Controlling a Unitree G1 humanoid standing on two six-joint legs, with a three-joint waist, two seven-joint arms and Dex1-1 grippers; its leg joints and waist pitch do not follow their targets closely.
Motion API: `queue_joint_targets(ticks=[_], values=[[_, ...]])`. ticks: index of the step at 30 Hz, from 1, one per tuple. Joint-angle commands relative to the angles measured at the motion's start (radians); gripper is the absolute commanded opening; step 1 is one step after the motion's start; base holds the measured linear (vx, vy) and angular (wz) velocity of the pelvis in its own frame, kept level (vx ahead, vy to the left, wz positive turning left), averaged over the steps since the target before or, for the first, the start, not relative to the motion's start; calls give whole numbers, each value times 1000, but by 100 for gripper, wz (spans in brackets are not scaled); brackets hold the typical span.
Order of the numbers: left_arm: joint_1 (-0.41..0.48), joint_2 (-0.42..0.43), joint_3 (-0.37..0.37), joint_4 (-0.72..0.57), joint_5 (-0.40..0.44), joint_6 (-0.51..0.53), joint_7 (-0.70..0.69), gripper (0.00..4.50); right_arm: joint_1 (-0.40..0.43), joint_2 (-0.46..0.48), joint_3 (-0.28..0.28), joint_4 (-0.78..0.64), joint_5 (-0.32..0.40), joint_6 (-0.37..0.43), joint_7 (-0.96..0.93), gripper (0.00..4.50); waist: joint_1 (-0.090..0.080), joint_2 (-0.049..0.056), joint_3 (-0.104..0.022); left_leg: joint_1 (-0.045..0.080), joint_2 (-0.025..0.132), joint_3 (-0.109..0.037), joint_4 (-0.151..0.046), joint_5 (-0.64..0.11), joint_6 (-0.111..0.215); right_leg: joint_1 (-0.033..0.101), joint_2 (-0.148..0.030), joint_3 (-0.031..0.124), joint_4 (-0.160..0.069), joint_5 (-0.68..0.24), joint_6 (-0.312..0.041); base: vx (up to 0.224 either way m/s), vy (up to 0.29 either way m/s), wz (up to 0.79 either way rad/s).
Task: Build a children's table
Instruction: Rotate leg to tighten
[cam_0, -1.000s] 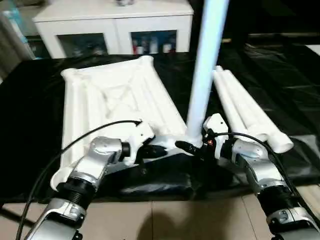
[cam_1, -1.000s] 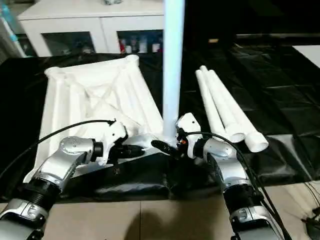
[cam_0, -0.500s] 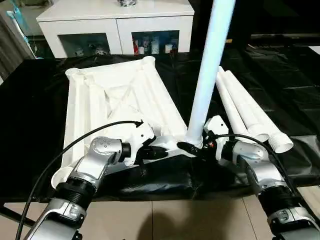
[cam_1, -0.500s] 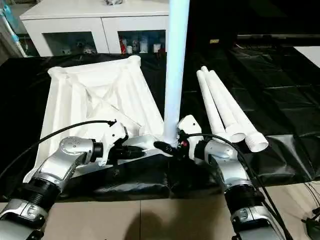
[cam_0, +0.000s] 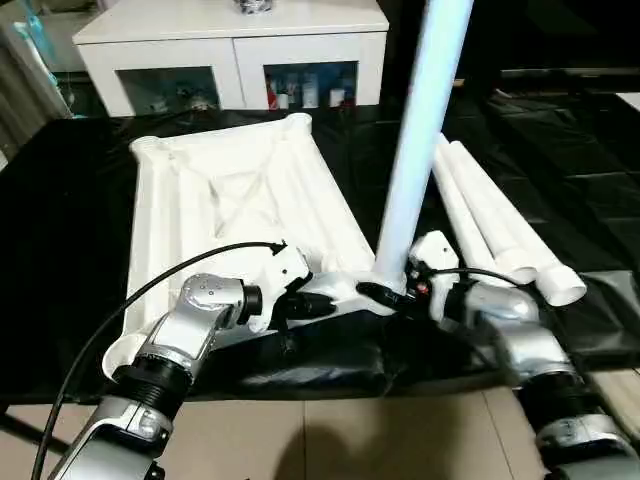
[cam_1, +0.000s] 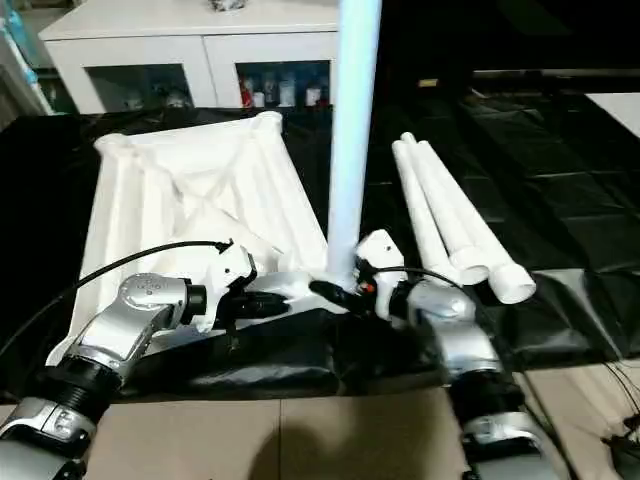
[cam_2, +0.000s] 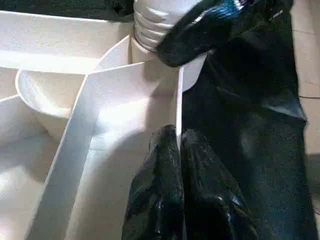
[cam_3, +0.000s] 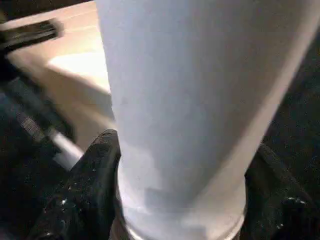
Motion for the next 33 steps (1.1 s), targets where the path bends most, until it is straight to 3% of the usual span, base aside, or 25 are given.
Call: queue_joint_targets(ticks=[1, 5, 6, 7, 9, 14, 19, 20, 23, 24, 25, 27, 28, 32, 33], values=[[-21, -42, -21, 49, 32, 26, 72, 0, -29, 52, -17, 47, -22, 36, -143, 274, -3, -11, -54, 4, 27, -2, -71, -194, 81, 53, -28, 29, -60, -141, -270, 0, 0, 0], [-63, -107, -12, 121, 63, 66, 208, 0, -55, 136, -47, 91, -22, 81, -311, 273, -9, -9, -49, 14, 25, -4, -79, -269, 27, 45, -27, 30, -76, -276, -225, 0, 0, 0], [-97, -156, 9, 178, 76, 96, 328, 0, -81, 181, -63, 131, -24, 102, -412, 273, -10, -10, -50, 13, 23, -4, -79, -275, 19, 47, -26, 30, -77, -286, -216, 0, 0, 0], [-125, -193, 25, 225, 86, 113, 427, 0, -105, 212, -74, 168, -25, 117, -486, 273, -11, -5, -49, 16, 23, -4, -80, -283, 8, 42, -26, 32, -79, -291, -214, 0, 0, 0], [-150, -223, 39, 268, 90, 119, 503, 0, -132, 239, -94, 208, -20, 130, -570, 273, -6, -8, -49, 20, 20, -2, -78, -298, 10, 40, -25, 31, -85, -303, -207, 0, 0, 0], [-206, -282, 65, 356, 84, 102, 608, 0, -211, 306, -145, 310, -7, 109, -712, 273, -6, -5, -51, 16, 18, -6, -81, -309, 8, 40, -26, 28, -88, -314, -192, 0, 0, 0], [-214, -293, 68, 359, 87, 91, 604, 0, -232, 332, -138, 324, -20, 98, -693, 273, -2, -7, -52, 7, 20, -7, -83, -286, 31, 48, -29, 26, -84, -260, -195, 0, 0, 0], [-215, -292, 66, 361, 88, 85, 598, 0, -236, 334, -136, 327, -27, 95, -694, 308, -3, -8, -52, 7, 20, -6, -83, -285, 33, 47, -29, 26, -84, -257, -195, 0, 0, 0], [-210, -287, 63, 355, 87, 81, 582, 0, -234, 333, -137, 323, -26, 87, -684, 343, -3, -10, -52, 6, 20, -6, -83, -287, 39, 47, -31, 27, -85, -276, -193, 0, 0, 0], [-195, -268, 47, 340, 86, 58, 540, 0, -228, 319, -131, 311, -33, 66, -663, 350, -8, -12, -50, -1, 19, -8, -84, -291, 42, 51, -31, 26, -85, -287, -186, 0, 0, 0], [-195, -268, 47, 340, 86, 58, 540, 0, -228, 319, -131, 311, -33, 66, -663, 359, -20, -10, -50, -16, 18, -16, -90, -285, 37, 61, -31, 20, -80, -303, -169, 0, 0, 0], [-178, -247, 34, 321, 88, 39, 492, 0, -225, 296, -124, 305, -46, 42, -650, 379, -29, -9, -53, -10, 20, -17, -86, -285, 35, 55, -32, 19, -84, -293, -173, 0, 0, 0], [-174, -241, 31, 318, 88, 33, 477, 0, -226, 290, -124, 308, -52, 31, -648, 391, -32, -10, -52, -2, 21, -13, -84, -291, 41, 48, -31, 22, -86, -277, -192, 0, 0, 0], [-138, -204, 21, 262, 83, 17, 415, 0, -211, 252, -109, 280, -74, 8, -614, 412, -32, -10, -54, -4, 21, -9, -80, -250, 64, 52, -32, 23, -80, -221, -226, 0, 0, 0], [-111, -178, 15, 219, 77, 7, 374, 0, -195, 227, -101, 253, -81, -7, -587, 431, -29, -16, -55, -4, 23, -8, -77, -231, 73, 55, -31, 22, -78, -198, -235, 0, 0, 0]])
